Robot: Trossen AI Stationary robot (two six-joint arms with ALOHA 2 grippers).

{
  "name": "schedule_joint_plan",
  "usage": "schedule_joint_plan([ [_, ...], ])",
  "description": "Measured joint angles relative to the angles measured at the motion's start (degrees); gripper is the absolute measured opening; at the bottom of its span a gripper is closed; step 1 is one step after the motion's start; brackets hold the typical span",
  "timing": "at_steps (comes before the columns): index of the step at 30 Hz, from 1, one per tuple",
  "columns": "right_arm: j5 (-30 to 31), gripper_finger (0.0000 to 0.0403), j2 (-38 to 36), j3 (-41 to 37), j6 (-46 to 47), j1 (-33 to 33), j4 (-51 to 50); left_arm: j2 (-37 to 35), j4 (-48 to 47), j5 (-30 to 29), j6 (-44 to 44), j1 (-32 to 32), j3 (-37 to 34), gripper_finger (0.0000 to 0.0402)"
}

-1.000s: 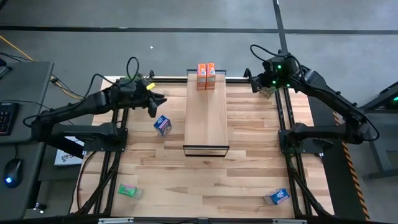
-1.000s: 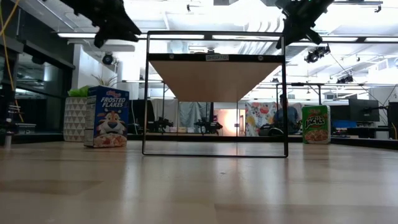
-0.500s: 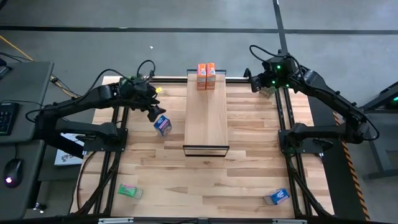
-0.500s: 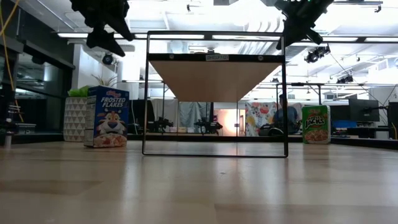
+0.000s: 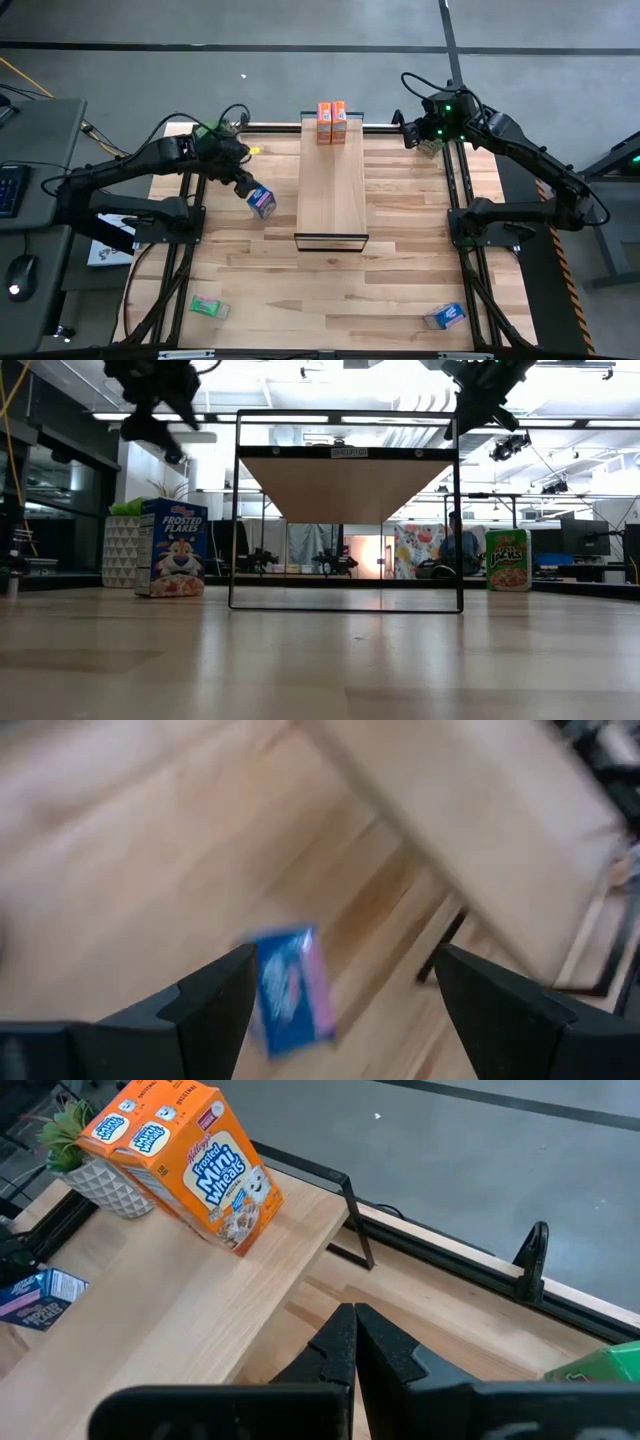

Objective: Stack cereal on shelf
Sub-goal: Put the top blue cereal box on the shelf

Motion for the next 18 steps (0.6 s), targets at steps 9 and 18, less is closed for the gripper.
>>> schedule_joint_plan([
  [9,0.0,0.0,0.0,0.0,-0.3,0.0,-0.2,0.0,-10.2,-6.0,-9.1,-6.9,0.0,0.0294],
  [18,0.0,0.0,0.0,0.0,-0.3,0.0,-0.2,4.0,-8.8,-12.2,-14.8,-12.6,0.0,0.0294],
])
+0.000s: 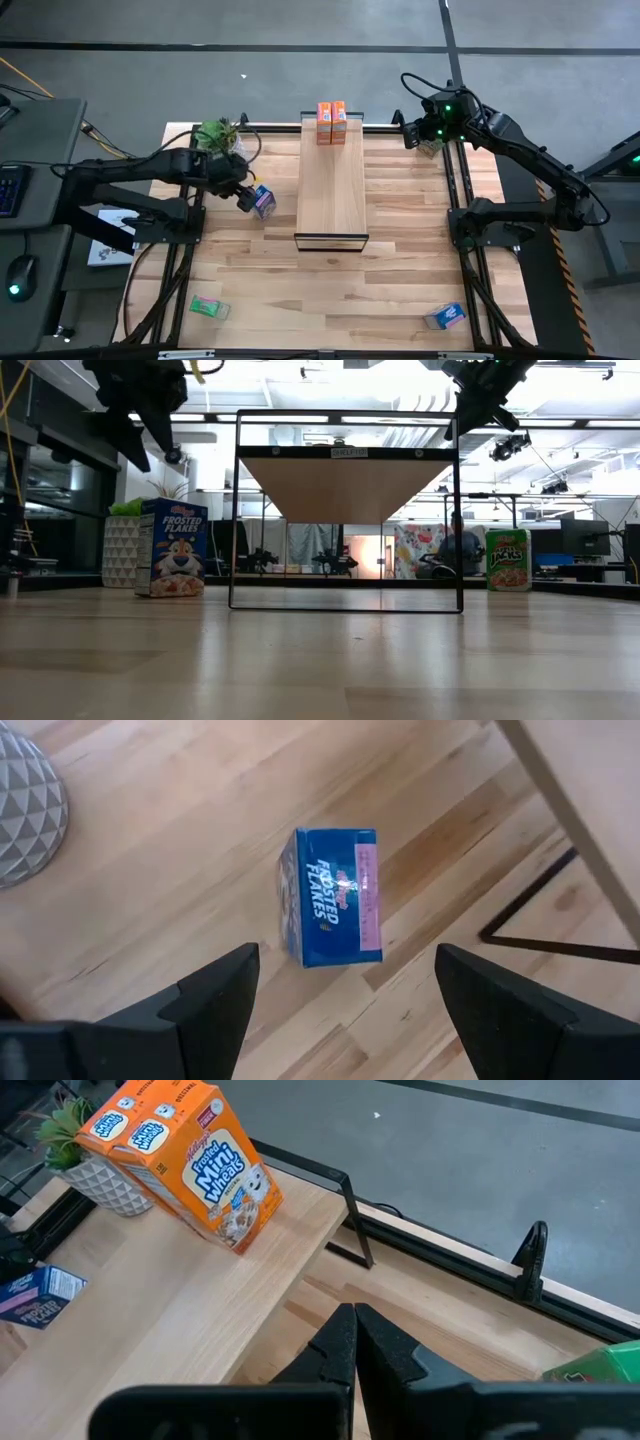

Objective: Stack cereal on shelf
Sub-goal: Put the top blue cereal box on the shelf

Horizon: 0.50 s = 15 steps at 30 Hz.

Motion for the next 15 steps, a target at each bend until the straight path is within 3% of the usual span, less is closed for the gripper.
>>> schedule_joint_plan([
  [7,0.6,0.0,0.0,0.0,0.0,0.0,0.0,7.7,1.9,-1.3,2.6,0.2,0.0,0.0294],
  [15,1.7,0.0,0.0,0.0,0.0,0.0,0.0,11.3,3.9,-1.9,2.9,0.3,0.0,0.0294],
])
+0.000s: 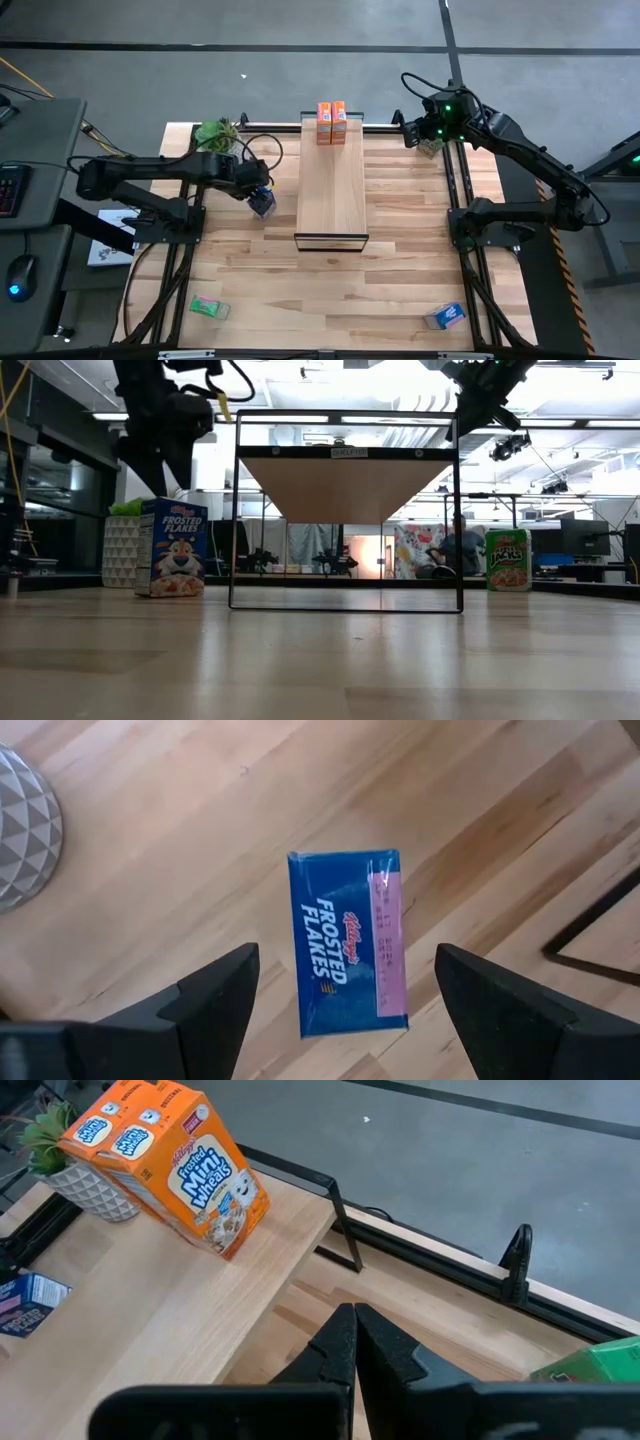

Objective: Stack cereal on shelf
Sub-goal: Put the top blue cereal box on the shelf

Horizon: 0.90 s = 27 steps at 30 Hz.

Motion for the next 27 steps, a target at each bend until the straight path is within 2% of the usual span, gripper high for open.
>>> schedule_joint_plan([
  [27,0.7,0.0,0.0,0.0,0.0,0.0,0.2,13.1,0.5,1.5,2.8,0.4,-0.1,0.0294],
])
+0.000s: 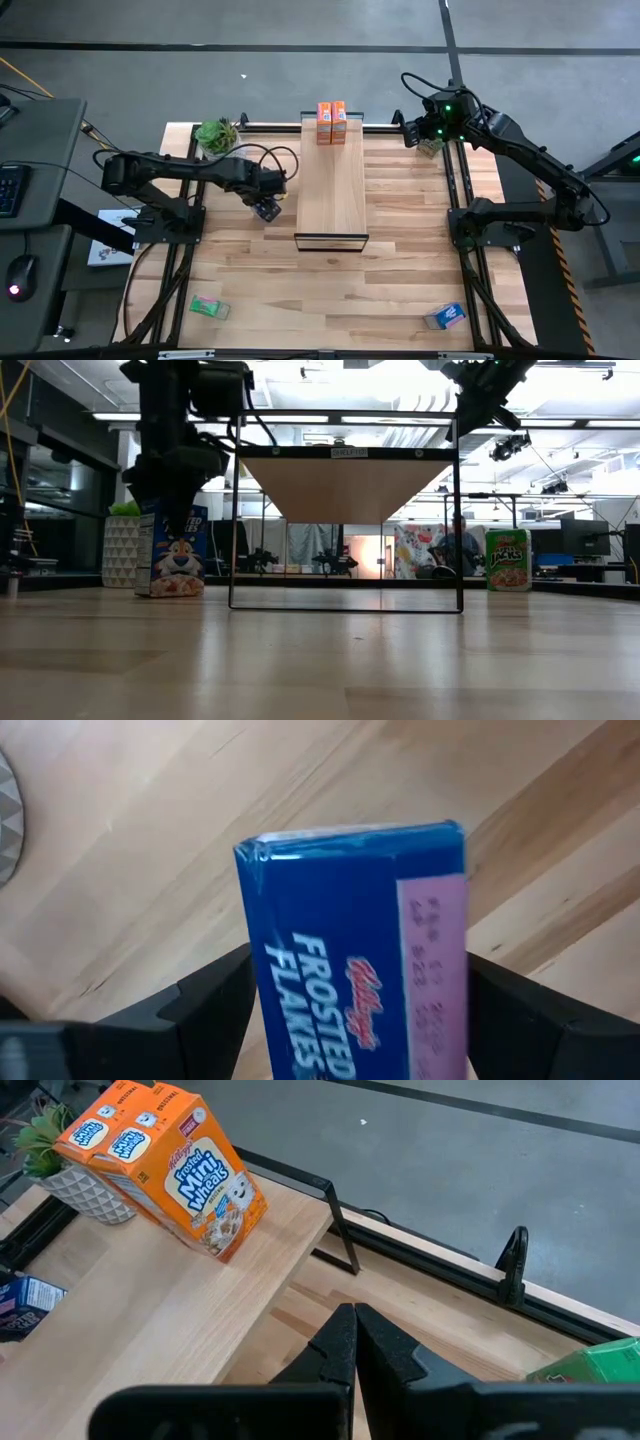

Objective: Stack cereal on shelf
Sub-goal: Put the top blue cereal box on the shelf

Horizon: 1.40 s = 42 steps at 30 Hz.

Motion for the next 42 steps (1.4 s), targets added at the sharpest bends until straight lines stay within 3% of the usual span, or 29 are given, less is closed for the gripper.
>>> schedule_joint_plan([
  [33,1.1,0.0,0.0,0.0,0.0,0.0,0.0,0.6,4.4,1.5,-5.1,3.7,-1.2,0.0293],
  [37,1.1,0.0,0.0,0.0,0.0,0.0,0.0,0.6,4.4,1.5,-5.1,3.7,-1.2,0.0277],
  [42,1.1,0.0,0.0,0.0,0.0,0.0,0.0,0.3,4.3,2.2,-5.1,3.7,-1.2,0.0226],
])
